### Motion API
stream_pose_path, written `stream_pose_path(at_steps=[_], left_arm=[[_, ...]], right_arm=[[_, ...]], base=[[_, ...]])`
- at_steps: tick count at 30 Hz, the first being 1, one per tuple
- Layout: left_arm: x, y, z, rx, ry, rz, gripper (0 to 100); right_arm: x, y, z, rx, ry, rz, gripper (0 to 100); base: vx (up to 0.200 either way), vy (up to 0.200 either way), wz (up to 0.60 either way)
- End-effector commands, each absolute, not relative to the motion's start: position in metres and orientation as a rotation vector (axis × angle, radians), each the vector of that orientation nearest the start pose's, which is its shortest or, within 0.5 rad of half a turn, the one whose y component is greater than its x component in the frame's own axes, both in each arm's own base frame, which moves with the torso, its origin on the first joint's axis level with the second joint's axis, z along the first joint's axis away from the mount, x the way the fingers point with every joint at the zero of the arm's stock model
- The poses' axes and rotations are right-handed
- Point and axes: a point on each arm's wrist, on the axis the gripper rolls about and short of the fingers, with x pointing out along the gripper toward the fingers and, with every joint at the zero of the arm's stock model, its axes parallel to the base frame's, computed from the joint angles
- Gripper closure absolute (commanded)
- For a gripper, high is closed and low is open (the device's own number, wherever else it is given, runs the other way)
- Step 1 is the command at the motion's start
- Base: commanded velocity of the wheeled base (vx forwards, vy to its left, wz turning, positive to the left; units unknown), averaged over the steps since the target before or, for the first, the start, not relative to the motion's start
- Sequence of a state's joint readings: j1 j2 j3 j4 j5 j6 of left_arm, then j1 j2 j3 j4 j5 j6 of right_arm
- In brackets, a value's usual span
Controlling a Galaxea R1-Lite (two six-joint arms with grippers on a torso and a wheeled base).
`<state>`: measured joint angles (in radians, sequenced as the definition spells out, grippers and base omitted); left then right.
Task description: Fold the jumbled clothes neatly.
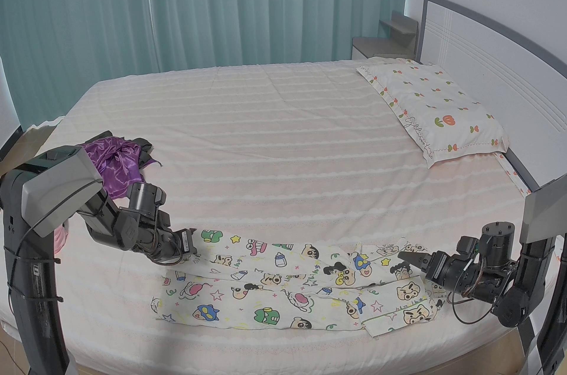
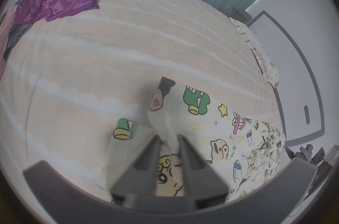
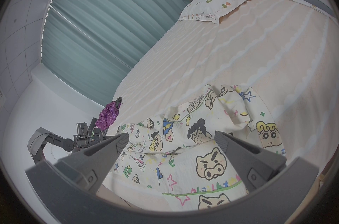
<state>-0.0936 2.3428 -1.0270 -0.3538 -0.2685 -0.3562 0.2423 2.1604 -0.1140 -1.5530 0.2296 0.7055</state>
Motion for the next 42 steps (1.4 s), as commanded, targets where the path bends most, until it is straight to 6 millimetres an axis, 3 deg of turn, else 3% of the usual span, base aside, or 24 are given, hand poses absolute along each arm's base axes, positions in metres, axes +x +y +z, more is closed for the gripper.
stream_pose_path(at_steps=[1,14,33,42], left_arm=[[0.382,-0.039,-0.017,-0.412,1.011,-0.152,100],[0.379,-0.040,0.036,-0.404,0.878,-0.181,100],[0.391,-0.059,0.069,-0.332,0.737,-0.177,100],[0.395,-0.061,0.071,-0.322,0.640,-0.148,100]], right_arm=[[0.236,0.064,0.012,0.676,0.626,0.273,0],[0.236,0.064,0.012,0.676,0.627,0.276,0],[0.237,0.064,0.007,0.674,0.644,0.264,0],[0.237,0.064,0.007,0.674,0.646,0.265,0]], base=[[0.000,0.000,0.00],[0.000,0.000,0.00],[0.000,0.000,0.00],[0.000,0.000,0.00]])
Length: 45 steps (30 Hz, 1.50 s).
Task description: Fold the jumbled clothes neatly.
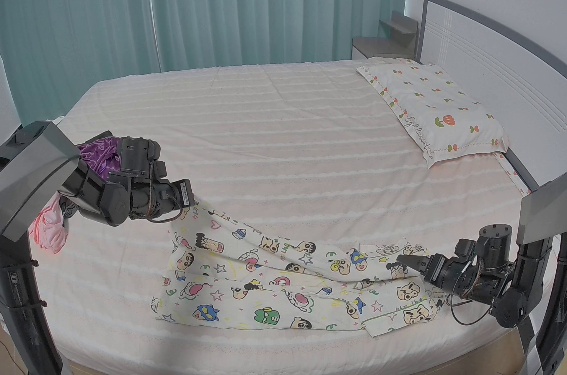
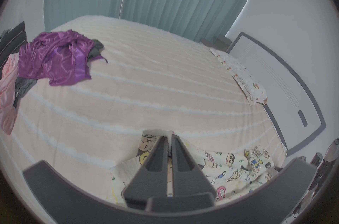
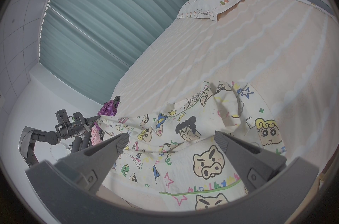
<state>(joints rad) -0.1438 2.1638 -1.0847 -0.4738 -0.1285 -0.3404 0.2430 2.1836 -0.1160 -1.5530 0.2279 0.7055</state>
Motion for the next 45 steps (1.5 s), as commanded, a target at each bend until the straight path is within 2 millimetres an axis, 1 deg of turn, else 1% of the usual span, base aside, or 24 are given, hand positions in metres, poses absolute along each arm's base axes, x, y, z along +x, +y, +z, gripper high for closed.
stream_pose_path(at_steps=[1,4,9,10,11,14,16,17,18,19,25,26,27,34,36,37,39,43,44,45], left_arm=[[0.395,-0.061,0.071,-0.325,0.635,-0.143,100],[0.393,-0.061,0.069,-0.319,0.638,-0.127,100],[0.376,-0.062,0.061,-0.312,0.646,-0.116,100],[0.376,-0.062,0.061,-0.312,0.646,-0.116,100],[0.368,-0.060,0.058,-0.313,0.632,-0.118,100],[0.353,-0.058,0.054,-0.313,0.620,-0.120,100],[0.348,-0.057,0.052,-0.312,0.620,-0.117,100],[0.340,-0.057,0.047,-0.309,0.620,-0.115,100],[0.340,-0.057,0.047,-0.309,0.620,-0.115,100],[0.331,-0.055,0.040,-0.307,0.624,-0.103,100],[0.307,-0.051,0.024,-0.315,0.621,-0.097,100],[0.305,-0.051,0.023,-0.315,0.624,-0.098,100],[0.301,-0.050,0.015,-0.313,0.640,-0.093,100],[0.287,-0.048,-0.023,-0.290,0.715,-0.052,100],[0.283,-0.046,-0.031,-0.285,0.736,-0.046,100],[0.283,-0.046,-0.032,-0.284,0.739,-0.045,100],[0.283,-0.045,-0.041,-0.283,0.753,-0.038,100],[0.282,-0.045,-0.048,-0.281,0.769,-0.032,100],[0.281,-0.045,-0.049,-0.282,0.775,-0.029,0],[0.281,-0.045,-0.050,-0.281,0.778,-0.028,0]], right_arm=[[0.237,0.064,0.007,0.674,0.646,0.265,0],[0.237,0.064,0.006,0.673,0.648,0.264,0],[0.237,0.064,0.007,0.674,0.646,0.265,0],[0.237,0.064,0.006,0.673,0.648,0.264,0],[0.236,0.064,0.007,0.673,0.648,0.264,0],[0.236,0.064,0.007,0.673,0.648,0.264,0],[0.236,0.064,0.007,0.673,0.648,0.264,0],[0.236,0.064,0.007,0.673,0.648,0.264,0],[0.236,0.064,0.007,0.673,0.648,0.264,0],[0.236,0.064,0.006,0.673,0.649,0.264,0],[0.235,0.065,0.007,0.671,0.652,0.266,0],[0.235,0.065,0.007,0.671,0.652,0.266,0],[0.235,0.065,0.007,0.671,0.652,0.266,0],[0.232,0.066,0.006,0.668,0.660,0.271,0],[0.232,0.066,0.006,0.668,0.661,0.270,0],[0.232,0.066,0.006,0.668,0.661,0.270,0],[0.232,0.067,0.006,0.667,0.664,0.272,0],[0.231,0.068,0.006,0.665,0.670,0.275,0],[0.231,0.068,0.006,0.665,0.670,0.275,0],[0.231,0.068,0.006,0.665,0.670,0.275,0]], base=[[0.000,0.000,0.00],[0.000,0.000,0.00],[0.000,0.000,0.00],[0.000,0.000,0.00],[0.000,0.000,0.00],[0.000,0.000,0.00],[0.000,0.000,0.00],[0.000,0.000,0.00],[0.000,0.000,0.00],[0.000,0.000,0.00],[0.000,0.000,0.00],[0.000,0.000,0.00],[0.000,0.000,0.00],[0.000,0.000,0.00],[0.000,0.000,0.00],[0.000,0.000,0.00],[0.000,0.000,0.00],[0.000,0.000,0.00],[0.000,0.000,0.00],[0.000,0.000,0.00]])
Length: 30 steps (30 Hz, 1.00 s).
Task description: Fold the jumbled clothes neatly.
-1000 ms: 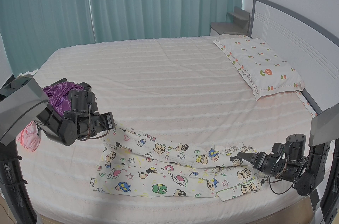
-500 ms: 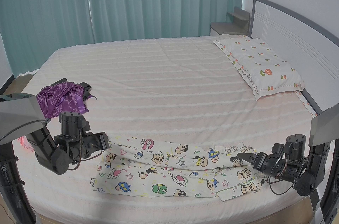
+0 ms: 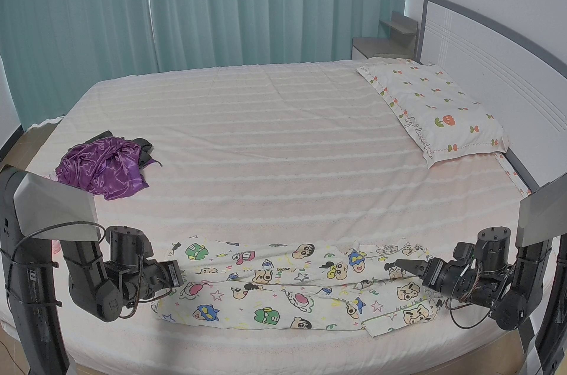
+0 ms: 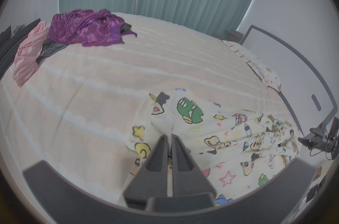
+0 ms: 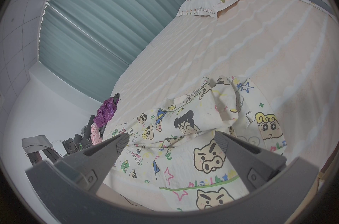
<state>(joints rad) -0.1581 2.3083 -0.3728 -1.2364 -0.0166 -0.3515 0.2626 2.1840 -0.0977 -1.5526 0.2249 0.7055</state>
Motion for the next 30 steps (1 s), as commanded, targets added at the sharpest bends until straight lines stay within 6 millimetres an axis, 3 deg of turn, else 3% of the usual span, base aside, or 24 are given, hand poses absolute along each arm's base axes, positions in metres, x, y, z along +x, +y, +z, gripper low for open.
stream_pose_path(at_steps=[1,17,23,30], left_arm=[[0.281,-0.044,-0.051,-0.281,0.782,-0.026,0],[0.283,-0.023,-0.038,-0.384,0.750,-0.013,0],[0.297,-0.025,-0.055,-0.419,0.798,-0.083,0],[0.305,-0.028,-0.057,-0.346,0.810,-0.134,0]], right_arm=[[0.231,0.068,0.006,0.665,0.670,0.275,0],[0.231,0.068,0.005,0.665,0.671,0.274,0],[0.231,0.068,0.004,0.665,0.674,0.271,0],[0.231,0.068,0.003,0.665,0.678,0.270,0]], base=[[0.000,0.000,0.00],[0.000,0.000,0.00],[0.000,0.000,0.00],[0.000,0.000,0.00]])
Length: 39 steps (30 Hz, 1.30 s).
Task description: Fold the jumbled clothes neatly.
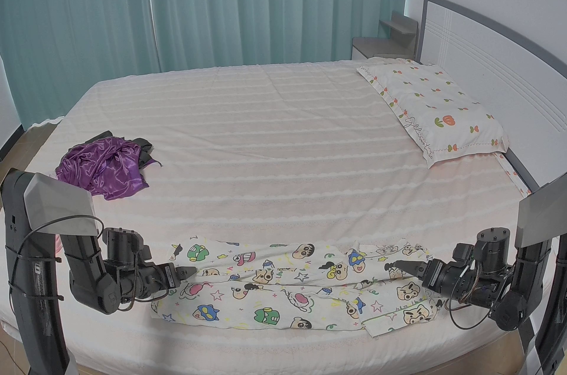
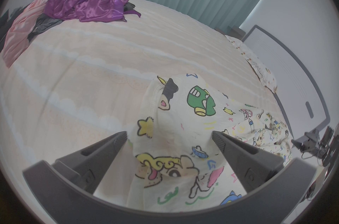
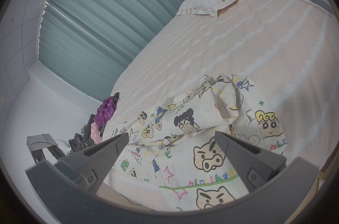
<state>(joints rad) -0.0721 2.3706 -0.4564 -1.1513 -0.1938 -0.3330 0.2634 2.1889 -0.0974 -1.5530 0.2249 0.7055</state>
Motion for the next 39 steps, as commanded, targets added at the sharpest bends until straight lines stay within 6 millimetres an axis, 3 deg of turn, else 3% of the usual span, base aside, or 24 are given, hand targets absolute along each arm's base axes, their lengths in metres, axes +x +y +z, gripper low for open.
stream_pose_path(at_steps=[1,5,6,14,30,33,39], left_arm=[[0.305,-0.029,-0.057,-0.345,0.811,-0.140,0],[0.306,-0.036,-0.057,-0.336,0.811,-0.161,0],[0.307,-0.038,-0.057,-0.336,0.808,-0.165,100],[0.305,-0.032,-0.056,-0.351,0.808,-0.142,100],[0.310,0.006,-0.017,-0.421,0.681,-0.030,100],[0.308,0.019,-0.005,-0.438,0.677,0.005,100],[0.305,0.061,0.037,-0.486,0.621,0.085,100]], right_arm=[[0.231,0.068,0.002,0.664,0.680,0.269,0],[0.231,0.068,0.002,0.664,0.680,0.269,0],[0.232,0.068,0.003,0.665,0.678,0.270,0],[0.232,0.068,0.002,0.665,0.678,0.268,0],[0.233,0.067,0.004,0.666,0.669,0.267,0],[0.233,0.067,0.003,0.667,0.670,0.265,0],[0.233,0.066,0.003,0.667,0.671,0.264,0]], base=[[0.000,0.000,0.00],[0.000,0.000,0.00],[0.000,0.000,0.00],[0.000,0.000,0.00],[0.000,0.000,0.00],[0.000,0.000,0.00],[0.000,0.000,0.00]])
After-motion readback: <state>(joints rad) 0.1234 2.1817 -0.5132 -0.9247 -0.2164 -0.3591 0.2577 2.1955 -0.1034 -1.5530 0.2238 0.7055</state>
